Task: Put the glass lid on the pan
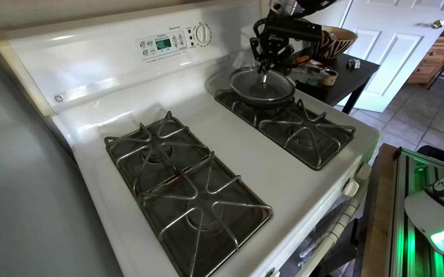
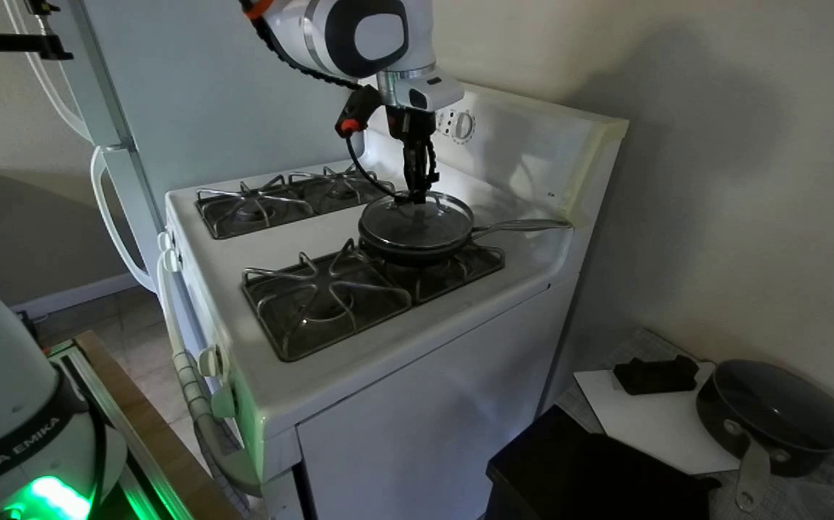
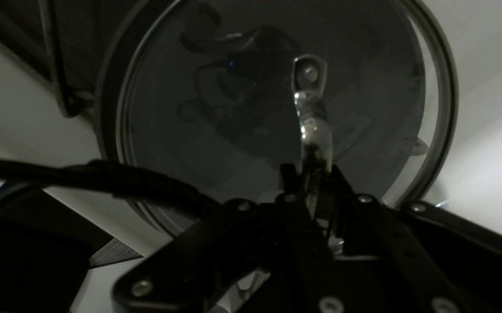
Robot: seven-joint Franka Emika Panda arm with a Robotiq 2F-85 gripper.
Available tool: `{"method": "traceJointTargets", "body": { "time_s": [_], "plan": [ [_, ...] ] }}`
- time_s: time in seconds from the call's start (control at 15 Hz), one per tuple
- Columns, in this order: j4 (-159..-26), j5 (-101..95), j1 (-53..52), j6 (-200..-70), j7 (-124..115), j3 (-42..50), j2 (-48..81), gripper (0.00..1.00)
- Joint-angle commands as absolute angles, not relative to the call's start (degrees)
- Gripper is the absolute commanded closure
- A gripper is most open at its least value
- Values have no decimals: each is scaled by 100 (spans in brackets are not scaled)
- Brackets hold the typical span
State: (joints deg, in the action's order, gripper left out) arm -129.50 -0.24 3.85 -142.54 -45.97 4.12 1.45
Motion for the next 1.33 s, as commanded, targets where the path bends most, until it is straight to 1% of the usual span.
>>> {"method": "traceJointTargets", "body": {
  "time_s": [0.0, 0.47, 1.27],
  "plan": [
    [-13170, -156, 373, -14142, -4567, 425, -40, 97],
    [-13298, -496, 404, -14147, -4664, 427, -138, 97],
    [-13188, -382, 407, -14163, -4632, 427, 13, 97]
  ]
}}
